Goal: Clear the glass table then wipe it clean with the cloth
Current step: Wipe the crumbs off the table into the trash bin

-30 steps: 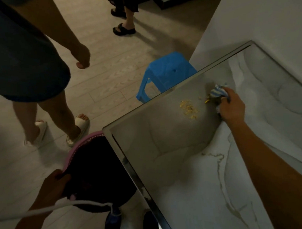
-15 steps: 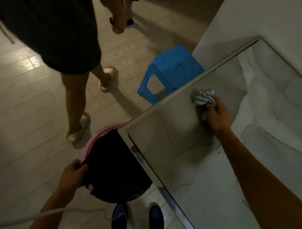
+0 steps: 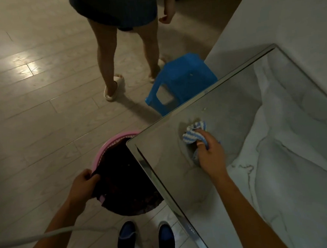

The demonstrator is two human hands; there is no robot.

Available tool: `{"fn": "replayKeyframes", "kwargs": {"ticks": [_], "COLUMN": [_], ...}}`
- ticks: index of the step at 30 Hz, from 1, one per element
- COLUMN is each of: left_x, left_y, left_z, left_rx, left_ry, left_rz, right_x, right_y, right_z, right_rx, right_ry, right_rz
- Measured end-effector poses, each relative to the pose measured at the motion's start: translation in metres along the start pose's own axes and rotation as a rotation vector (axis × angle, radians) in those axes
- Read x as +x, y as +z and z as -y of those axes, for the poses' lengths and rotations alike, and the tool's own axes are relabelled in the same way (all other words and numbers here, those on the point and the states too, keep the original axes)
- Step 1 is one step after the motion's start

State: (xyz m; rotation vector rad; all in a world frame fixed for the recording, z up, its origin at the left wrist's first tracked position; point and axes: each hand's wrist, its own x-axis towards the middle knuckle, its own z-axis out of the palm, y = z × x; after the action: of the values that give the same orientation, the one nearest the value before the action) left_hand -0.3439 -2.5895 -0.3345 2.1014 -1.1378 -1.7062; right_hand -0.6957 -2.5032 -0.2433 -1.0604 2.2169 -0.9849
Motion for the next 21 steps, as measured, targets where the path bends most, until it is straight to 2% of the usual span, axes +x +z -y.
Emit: {"fn": "replayKeyframes", "kwargs": {"ticks": [2,6,8,11,14,21], "left_x": [0.003,0.008,0.007,0.006,0.006,0.001], "left_y": [0.001,0.004,0.006,0.009,0.01,0.015], "left_z": [-0.001,-0.009,-0.012,-0.015,-0.018,-0.018], "left_rx": [-0.004,-0.007,-0.006,-0.029,-0.03,-0.018], "left_ry": [-0.003,0.017,0.027,0.027,0.02,0.015], "left_rz": [0.003,0.004,-0.001,-0.004,-0.006,0.013], "right_x": [0.0,0.028,0.053,0.089,0.104,0.062], "right_y": [-0.009,-0.059,-0.076,-0.071,-0.047,-0.006], "right_z": [0.006,0.013,0.014,0.004,-0.009,-0.003], "right_rx": [0.044,0.048,0.028,0.03,-0.08,-0.018], "right_ry": [0.033,0.074,0.081,0.146,0.182,0.125], "right_rz": [-0.093,-0.425,-0.473,-0.335,-0.18,0.018]}}
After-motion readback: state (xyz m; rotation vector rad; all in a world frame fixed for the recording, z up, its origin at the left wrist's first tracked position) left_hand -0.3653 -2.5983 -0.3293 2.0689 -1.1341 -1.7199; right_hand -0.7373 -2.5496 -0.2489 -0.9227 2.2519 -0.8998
